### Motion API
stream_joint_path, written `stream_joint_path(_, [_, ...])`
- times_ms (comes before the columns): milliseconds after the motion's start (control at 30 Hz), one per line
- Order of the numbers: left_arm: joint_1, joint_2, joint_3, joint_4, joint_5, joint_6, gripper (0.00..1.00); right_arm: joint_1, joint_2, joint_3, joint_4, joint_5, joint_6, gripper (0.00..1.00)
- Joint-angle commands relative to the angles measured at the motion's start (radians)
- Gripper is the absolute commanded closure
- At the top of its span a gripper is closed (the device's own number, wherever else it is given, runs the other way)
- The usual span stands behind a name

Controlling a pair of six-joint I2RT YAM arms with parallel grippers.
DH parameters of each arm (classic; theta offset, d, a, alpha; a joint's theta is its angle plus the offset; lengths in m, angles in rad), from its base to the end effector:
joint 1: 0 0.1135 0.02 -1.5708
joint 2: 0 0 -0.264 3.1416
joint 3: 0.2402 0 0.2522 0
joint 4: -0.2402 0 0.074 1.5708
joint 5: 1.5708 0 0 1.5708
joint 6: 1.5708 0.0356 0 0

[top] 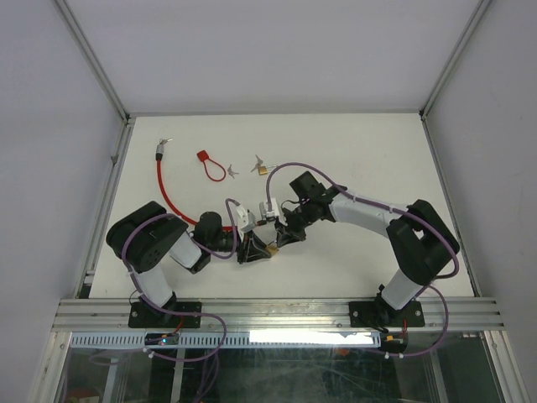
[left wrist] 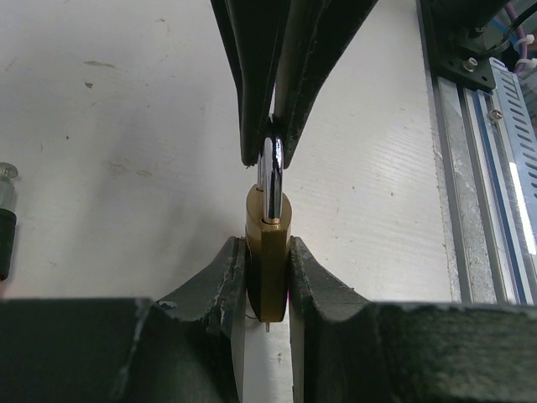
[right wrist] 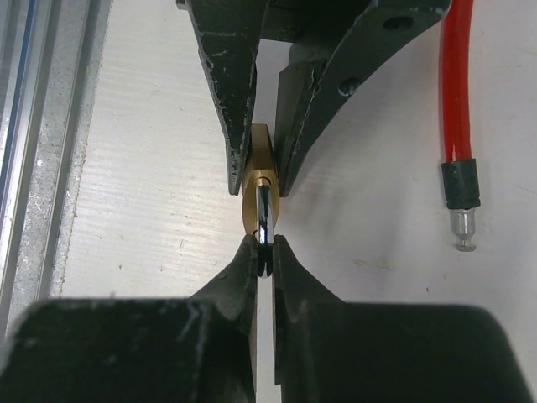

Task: Lock with the key
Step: Lock the lock.

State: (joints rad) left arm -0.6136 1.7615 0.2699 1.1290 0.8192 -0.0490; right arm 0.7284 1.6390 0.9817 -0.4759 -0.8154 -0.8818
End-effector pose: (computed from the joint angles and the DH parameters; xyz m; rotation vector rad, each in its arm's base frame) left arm 0.1822 -0.1601 0.0984 1.0887 1.6857 -1.2207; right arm 0.2143 0.2259 0.1856 -1.9431 1.5393 1.0206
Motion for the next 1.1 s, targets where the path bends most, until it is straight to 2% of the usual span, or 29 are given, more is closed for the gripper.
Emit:
stream_joint_path(0, [0.006,-0.024,0.051,0.180,-0.101,0.015,1.00,0.154,0.098,-0.015,-0.045,-0.141,0.019,1.00])
stream_joint_path(400, [0.006,-0.018,0.018,0.236,-0.188,0.035,1.00,0.204,0.196,-0.038,0.125,-0.098,0.244,1.00])
stream_joint_path(567, [0.007,-0.047,0.009,0.243,-0.234,-0.016,1.00,0.166,0.171,0.026,0.005,-0.072,0.186,1.00])
stream_joint_path(600, [0.006,-0.060,0.009,0.236,-0.241,-0.035,0.97,0.151,0.160,0.041,-0.032,-0.065,0.167,1.00])
stream_joint_path(667, [0.007,-0.090,0.005,0.224,-0.247,-0.070,0.79,0.098,0.137,0.076,-0.111,-0.078,0.130,1.00])
stream_joint_path(833, [0.007,-0.207,-0.034,0.205,-0.293,-0.179,0.47,-0.028,0.073,0.155,-0.312,-0.131,0.022,1.00])
stream_joint_path(933, [0.007,-0.299,-0.061,0.168,-0.322,-0.231,0.36,-0.075,0.025,0.172,-0.418,-0.166,-0.083,1.00])
stream_joint_path(1067, [0.007,-0.452,-0.086,0.085,-0.343,-0.285,0.30,-0.133,-0.027,0.181,-0.461,-0.195,-0.099,1.00])
